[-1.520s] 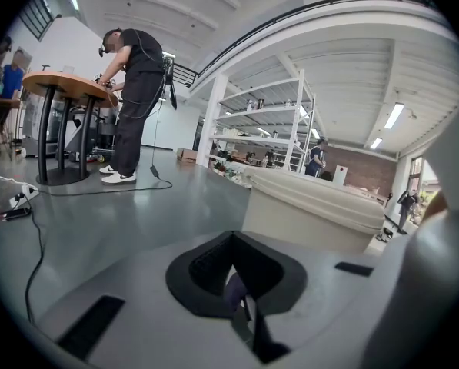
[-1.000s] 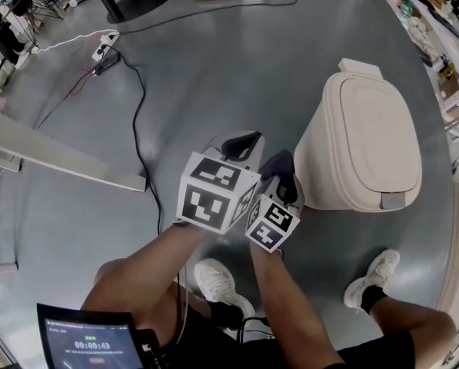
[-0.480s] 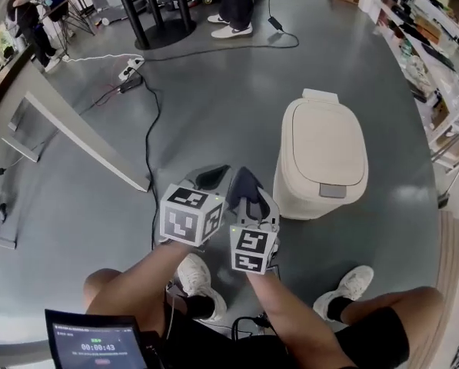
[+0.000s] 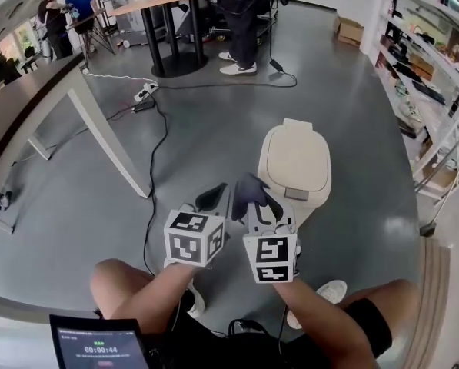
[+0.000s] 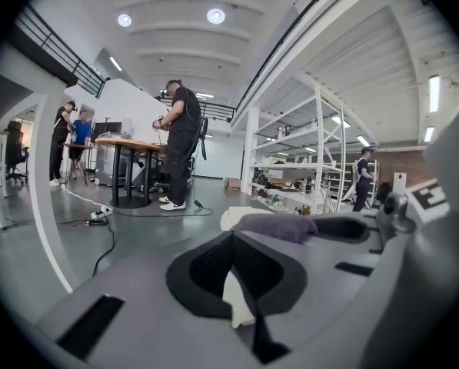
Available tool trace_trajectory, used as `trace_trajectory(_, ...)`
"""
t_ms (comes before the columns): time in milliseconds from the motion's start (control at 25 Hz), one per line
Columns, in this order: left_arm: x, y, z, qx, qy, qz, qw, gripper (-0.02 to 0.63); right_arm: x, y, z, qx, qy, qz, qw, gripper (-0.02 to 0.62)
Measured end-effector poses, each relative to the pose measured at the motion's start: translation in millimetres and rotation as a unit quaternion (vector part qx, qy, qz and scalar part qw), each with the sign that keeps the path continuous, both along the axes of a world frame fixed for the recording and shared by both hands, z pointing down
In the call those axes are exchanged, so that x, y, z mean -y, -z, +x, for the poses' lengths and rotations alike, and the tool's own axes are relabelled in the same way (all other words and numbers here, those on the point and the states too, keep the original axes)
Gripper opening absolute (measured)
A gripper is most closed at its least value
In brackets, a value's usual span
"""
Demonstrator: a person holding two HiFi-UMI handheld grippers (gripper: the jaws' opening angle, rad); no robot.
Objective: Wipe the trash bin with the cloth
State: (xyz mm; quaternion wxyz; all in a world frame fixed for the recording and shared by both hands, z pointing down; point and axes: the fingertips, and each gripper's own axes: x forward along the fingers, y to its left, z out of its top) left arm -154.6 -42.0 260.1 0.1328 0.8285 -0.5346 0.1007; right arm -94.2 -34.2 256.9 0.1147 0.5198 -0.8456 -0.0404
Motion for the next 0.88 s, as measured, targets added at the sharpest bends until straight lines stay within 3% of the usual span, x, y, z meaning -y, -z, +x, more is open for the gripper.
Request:
trace_trajectory(160,-28.1,27.9,5.7,-0.017,0.013,0.026,0.9994,-0.003,-20.9,39.9,34.5,-0.035,0.005,0.015,0.999,0.066)
trace_trajectory(440,-58.7,43.9,36.3,-0.029,-0.011,0.055,0.998,-0.003,-74.4,74.6,103.1,-0.026,-0.029,0.033,0.999,0.066)
trace_trajectory(680,-67.5,68.5,66.3,-0.052,-0.056,0.081,0.9937,-0.003,-82.2,65.5,144.8,0.053,-0.092,0.028,0.994,0.066)
trace_trajectory(880,-77.9,76.3,68.6,-0.065,-0.062,0.083,0.9925,-0.003,-89.6,75.8,146.7,0.05,-0.096,0.043,0.993,0.064)
